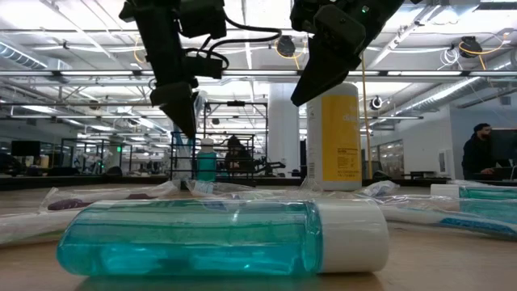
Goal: Pick & Place toothbrushing station
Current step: Adjust the black mesh organizer
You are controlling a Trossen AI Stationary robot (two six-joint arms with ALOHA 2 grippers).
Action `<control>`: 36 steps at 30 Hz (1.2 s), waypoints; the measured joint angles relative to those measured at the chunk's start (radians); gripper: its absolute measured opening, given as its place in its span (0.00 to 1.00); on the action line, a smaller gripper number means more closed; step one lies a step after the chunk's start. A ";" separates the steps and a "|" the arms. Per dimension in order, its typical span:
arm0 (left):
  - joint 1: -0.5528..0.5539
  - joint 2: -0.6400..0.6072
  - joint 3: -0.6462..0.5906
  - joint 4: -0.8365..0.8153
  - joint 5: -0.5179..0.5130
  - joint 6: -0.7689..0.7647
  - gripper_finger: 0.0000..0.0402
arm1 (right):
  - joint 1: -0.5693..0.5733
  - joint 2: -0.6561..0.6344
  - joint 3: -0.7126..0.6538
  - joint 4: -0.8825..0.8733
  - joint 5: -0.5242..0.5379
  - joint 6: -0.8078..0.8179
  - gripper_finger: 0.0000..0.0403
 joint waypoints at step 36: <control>0.065 -0.010 0.024 -0.008 0.001 0.069 0.09 | 0.000 0.000 0.000 0.001 0.002 0.000 0.34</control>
